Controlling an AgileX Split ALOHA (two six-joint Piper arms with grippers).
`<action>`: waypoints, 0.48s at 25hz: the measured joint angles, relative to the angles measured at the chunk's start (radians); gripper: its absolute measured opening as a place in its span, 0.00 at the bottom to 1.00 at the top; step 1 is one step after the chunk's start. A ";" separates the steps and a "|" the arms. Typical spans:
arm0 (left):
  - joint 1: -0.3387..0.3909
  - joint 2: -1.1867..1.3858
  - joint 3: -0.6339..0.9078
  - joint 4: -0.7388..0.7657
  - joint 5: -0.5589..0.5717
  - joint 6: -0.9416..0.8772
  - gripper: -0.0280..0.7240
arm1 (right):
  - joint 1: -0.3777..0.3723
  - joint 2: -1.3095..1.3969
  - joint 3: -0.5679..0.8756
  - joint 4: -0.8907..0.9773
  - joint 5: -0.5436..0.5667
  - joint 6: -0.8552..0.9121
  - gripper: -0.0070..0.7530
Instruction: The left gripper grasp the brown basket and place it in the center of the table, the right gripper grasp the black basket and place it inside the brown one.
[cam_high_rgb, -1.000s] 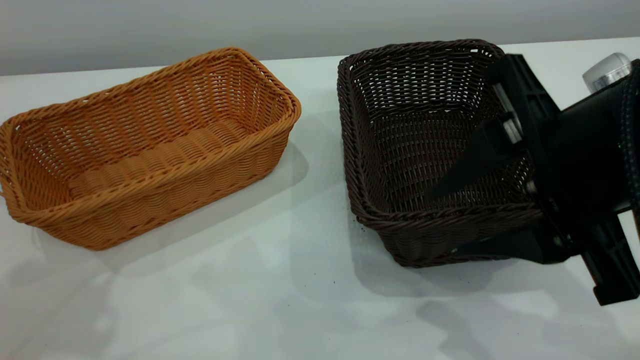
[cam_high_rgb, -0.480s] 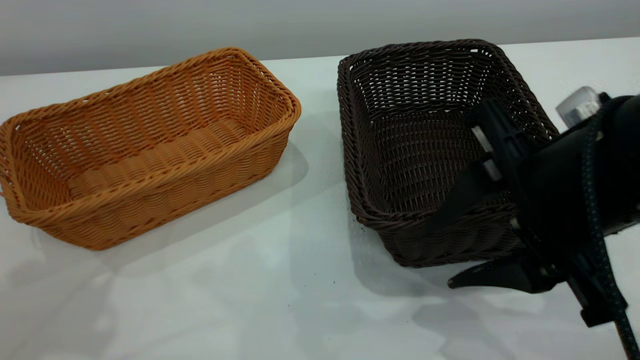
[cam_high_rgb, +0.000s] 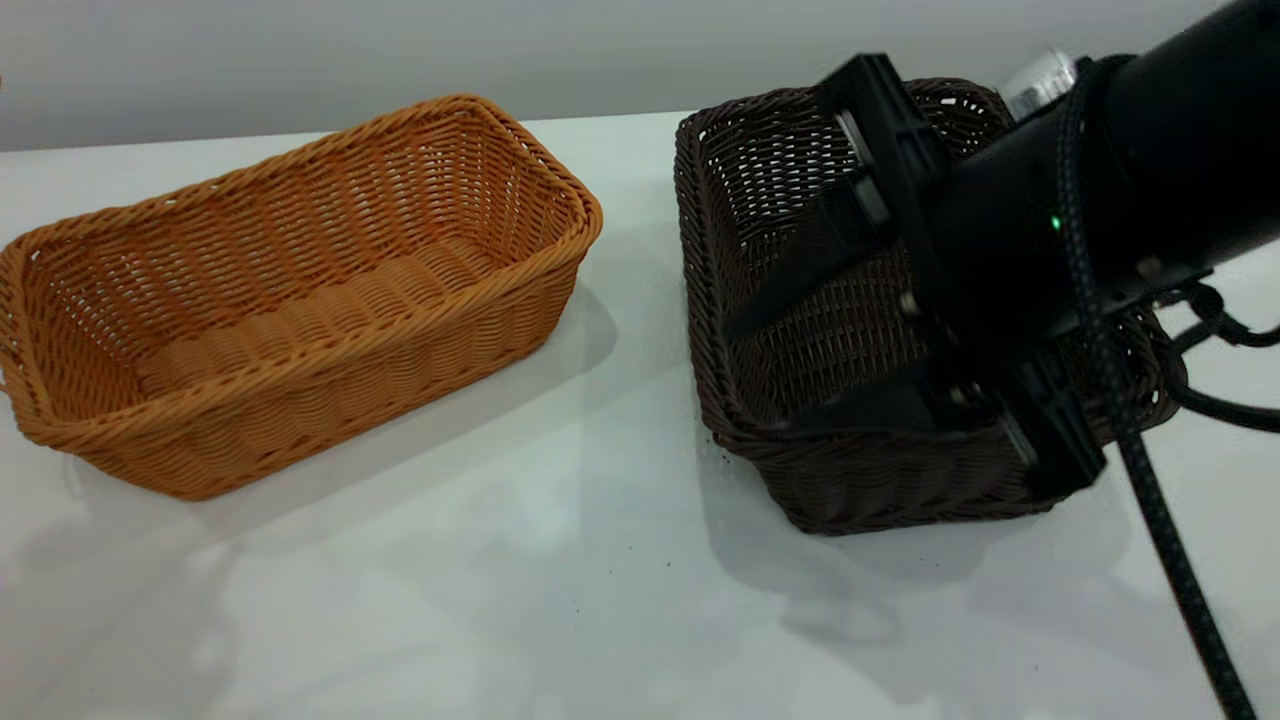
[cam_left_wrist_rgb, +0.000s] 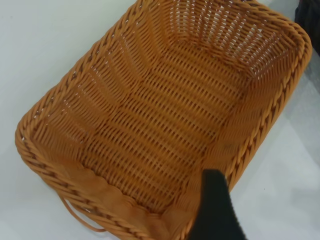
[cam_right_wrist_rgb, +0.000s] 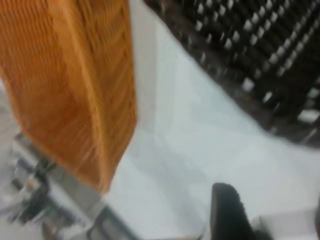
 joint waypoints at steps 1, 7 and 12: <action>0.000 0.000 0.000 0.000 0.000 0.000 0.62 | 0.000 0.002 0.001 0.000 -0.020 0.000 0.49; 0.000 0.000 0.000 0.000 0.000 0.000 0.62 | 0.000 0.017 0.001 0.000 -0.022 0.014 0.49; 0.000 0.000 0.000 0.000 0.000 0.000 0.62 | 0.000 0.065 0.001 0.000 -0.029 0.014 0.49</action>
